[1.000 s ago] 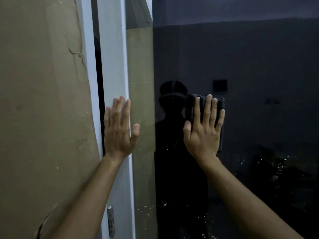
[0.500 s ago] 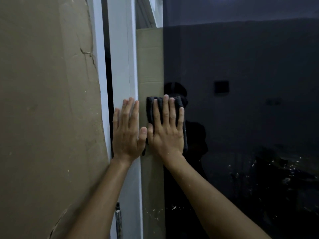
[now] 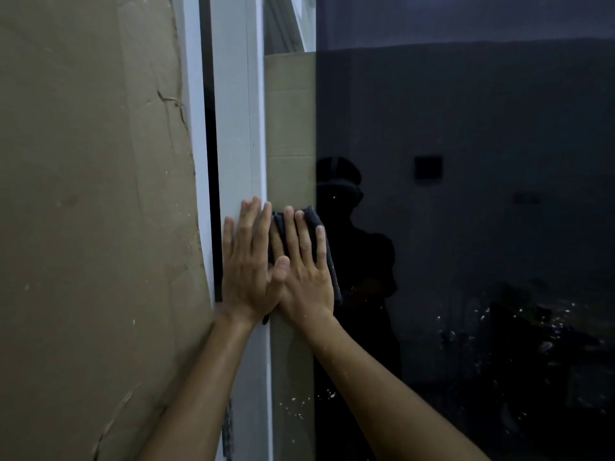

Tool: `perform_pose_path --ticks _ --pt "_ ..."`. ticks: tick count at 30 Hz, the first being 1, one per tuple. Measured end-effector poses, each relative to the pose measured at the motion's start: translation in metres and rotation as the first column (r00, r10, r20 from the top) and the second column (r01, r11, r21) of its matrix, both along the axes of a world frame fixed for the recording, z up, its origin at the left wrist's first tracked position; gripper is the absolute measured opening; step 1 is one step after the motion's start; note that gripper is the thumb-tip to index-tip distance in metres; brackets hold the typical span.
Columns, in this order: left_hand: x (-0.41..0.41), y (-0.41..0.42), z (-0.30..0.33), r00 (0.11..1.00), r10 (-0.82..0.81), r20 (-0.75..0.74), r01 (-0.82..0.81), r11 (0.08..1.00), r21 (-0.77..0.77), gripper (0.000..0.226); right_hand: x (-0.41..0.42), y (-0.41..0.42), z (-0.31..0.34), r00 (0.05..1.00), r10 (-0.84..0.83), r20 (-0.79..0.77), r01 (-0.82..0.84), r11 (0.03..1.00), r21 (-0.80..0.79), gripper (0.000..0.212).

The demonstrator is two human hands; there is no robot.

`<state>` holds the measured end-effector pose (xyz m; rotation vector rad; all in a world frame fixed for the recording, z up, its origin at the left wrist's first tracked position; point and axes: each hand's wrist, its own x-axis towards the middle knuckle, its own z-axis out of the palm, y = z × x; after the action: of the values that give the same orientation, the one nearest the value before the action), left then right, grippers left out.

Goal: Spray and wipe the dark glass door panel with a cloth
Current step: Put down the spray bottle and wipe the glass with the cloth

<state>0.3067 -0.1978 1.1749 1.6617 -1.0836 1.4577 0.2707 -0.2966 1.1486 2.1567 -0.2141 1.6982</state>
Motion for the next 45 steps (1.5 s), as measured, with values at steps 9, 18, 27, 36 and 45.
perform_pose_path --ticks 9,18,27,36,45 --pt "-0.007 -0.003 -0.048 0.995 0.083 -0.048 -0.08 0.995 0.055 0.078 -0.008 0.002 -0.077 0.995 -0.008 -0.102 0.01 1.0 0.015 0.072" --pt "-0.001 -0.006 -0.064 0.977 0.21 -0.031 -0.209 0.977 0.034 0.07 -0.017 -0.016 -0.091 0.996 0.045 -0.075 -0.051 0.996 -0.078 0.066" --pt "0.008 -0.014 -0.068 0.945 0.327 0.031 -0.326 0.945 -0.04 0.057 -0.063 -0.084 -0.08 1.0 -0.02 0.0 0.02 1.0 -0.002 0.068" --pt "-0.032 -0.059 -0.071 0.978 0.199 0.057 -0.2 0.98 0.018 0.06 -0.103 -0.133 -0.077 0.996 -0.09 0.014 0.088 0.989 0.121 0.067" --pt "-0.068 -0.129 -0.083 0.984 0.177 -0.007 -0.176 0.98 0.095 0.066 -0.106 -0.138 -0.076 0.998 -0.06 0.006 0.059 0.994 0.093 0.063"
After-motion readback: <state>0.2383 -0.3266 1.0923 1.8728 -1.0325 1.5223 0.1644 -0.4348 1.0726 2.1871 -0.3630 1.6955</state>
